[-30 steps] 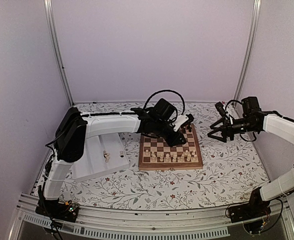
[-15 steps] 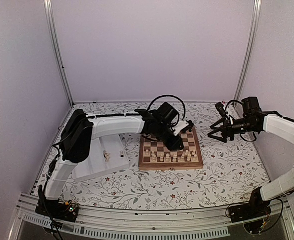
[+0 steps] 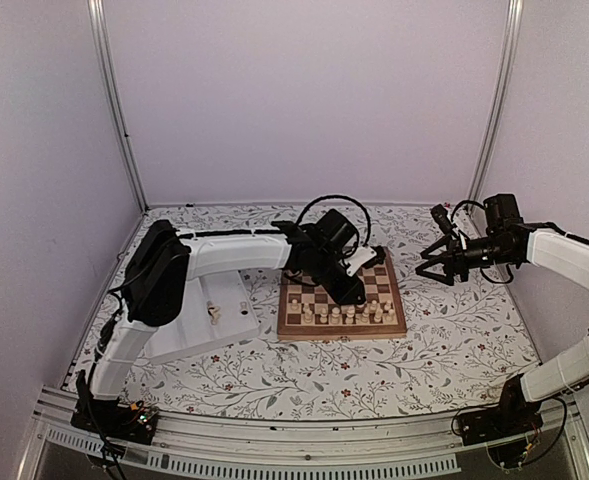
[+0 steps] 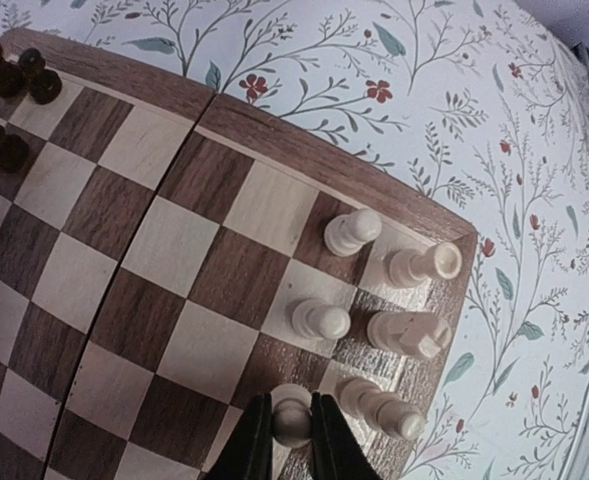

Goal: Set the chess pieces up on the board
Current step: Place the chess piece on the chessboard.

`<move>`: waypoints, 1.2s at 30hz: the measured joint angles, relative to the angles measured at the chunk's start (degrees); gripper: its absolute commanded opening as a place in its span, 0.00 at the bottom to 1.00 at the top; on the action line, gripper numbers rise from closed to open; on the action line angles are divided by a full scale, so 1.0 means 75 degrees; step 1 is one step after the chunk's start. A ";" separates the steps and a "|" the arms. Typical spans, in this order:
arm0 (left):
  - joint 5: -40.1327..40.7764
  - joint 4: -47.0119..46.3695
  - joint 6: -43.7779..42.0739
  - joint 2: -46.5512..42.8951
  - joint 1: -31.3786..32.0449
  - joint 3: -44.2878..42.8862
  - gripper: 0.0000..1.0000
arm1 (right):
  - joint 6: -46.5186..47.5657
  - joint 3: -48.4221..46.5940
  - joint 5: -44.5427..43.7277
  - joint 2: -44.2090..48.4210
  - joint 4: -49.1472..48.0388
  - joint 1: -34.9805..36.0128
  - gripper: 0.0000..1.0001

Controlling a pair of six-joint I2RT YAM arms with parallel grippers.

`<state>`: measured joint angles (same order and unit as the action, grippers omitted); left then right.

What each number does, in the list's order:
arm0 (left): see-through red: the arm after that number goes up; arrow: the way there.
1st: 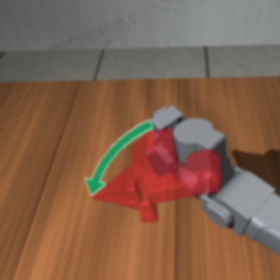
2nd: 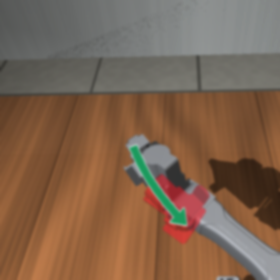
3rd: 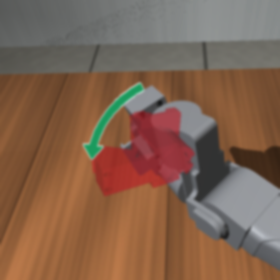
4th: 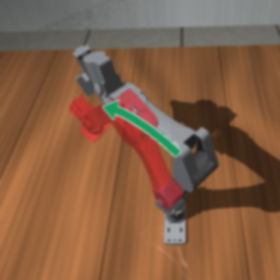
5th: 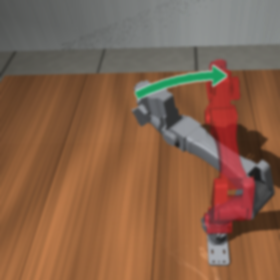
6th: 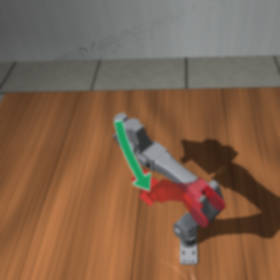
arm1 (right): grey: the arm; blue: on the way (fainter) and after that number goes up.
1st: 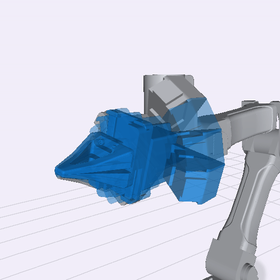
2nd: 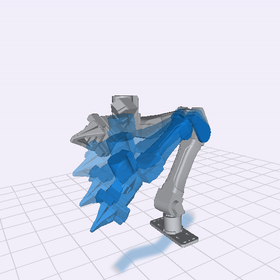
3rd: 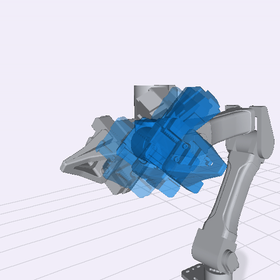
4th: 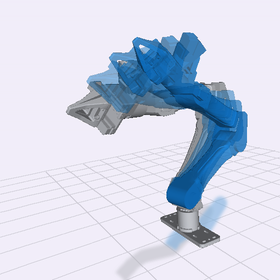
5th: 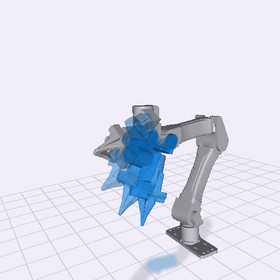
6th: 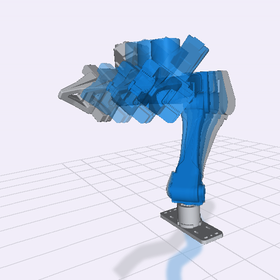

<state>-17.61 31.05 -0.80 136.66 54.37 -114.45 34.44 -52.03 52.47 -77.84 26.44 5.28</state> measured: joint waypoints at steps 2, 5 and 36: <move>-0.0009 0.0026 0.0003 0.0050 0.0000 -0.0020 0.17 | 0.0009 0.0000 0.0003 0.0000 0.0000 0.0000 0.71; -0.0029 0.0055 0.0003 0.0149 0.0000 -0.0093 0.18 | 0.0012 0.0000 0.0003 0.0000 0.0000 0.0000 0.71; 0.2498 0.0221 0.0810 -0.3587 -0.0181 0.2116 0.43 | 0.0239 -0.0405 0.0262 -0.0023 0.0440 0.0003 0.71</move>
<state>1.13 32.71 5.28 109.75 53.01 -98.59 36.23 -55.07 54.43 -78.02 29.74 5.30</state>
